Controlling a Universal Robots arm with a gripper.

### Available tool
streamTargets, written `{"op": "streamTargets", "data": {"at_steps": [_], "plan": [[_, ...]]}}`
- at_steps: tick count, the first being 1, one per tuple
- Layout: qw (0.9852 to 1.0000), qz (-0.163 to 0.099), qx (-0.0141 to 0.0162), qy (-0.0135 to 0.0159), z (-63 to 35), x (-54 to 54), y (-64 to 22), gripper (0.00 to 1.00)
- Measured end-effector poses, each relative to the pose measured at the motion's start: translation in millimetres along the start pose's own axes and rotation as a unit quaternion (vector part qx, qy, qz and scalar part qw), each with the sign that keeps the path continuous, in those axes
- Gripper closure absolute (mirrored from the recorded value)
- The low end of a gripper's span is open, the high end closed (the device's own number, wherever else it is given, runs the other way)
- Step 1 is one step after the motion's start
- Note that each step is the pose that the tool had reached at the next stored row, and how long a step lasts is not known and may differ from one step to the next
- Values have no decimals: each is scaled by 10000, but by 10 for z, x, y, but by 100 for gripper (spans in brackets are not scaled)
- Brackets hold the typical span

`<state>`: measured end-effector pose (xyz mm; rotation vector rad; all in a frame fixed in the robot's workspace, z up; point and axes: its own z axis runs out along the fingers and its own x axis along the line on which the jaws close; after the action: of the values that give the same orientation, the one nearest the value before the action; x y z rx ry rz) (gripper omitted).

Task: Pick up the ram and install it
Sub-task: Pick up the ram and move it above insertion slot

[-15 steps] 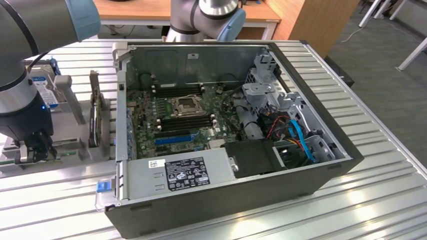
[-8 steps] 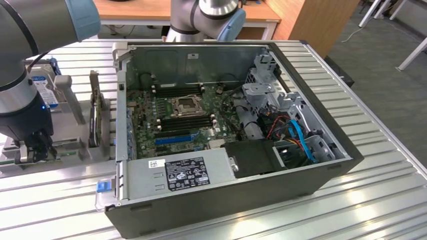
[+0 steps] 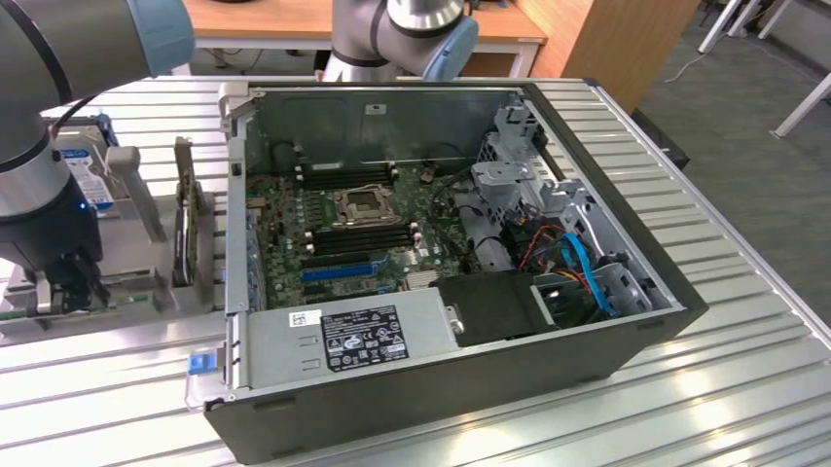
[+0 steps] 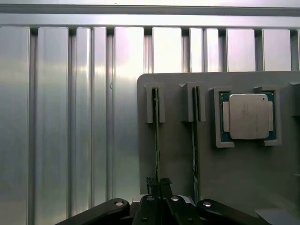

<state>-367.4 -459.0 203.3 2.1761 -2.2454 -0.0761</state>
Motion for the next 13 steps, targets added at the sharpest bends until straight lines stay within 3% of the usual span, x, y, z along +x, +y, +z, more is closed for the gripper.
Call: {"op": "streamTargets", "data": {"at_steps": [13], "plan": [[10000,0,0,-1,-192,-5,9,88]]}}
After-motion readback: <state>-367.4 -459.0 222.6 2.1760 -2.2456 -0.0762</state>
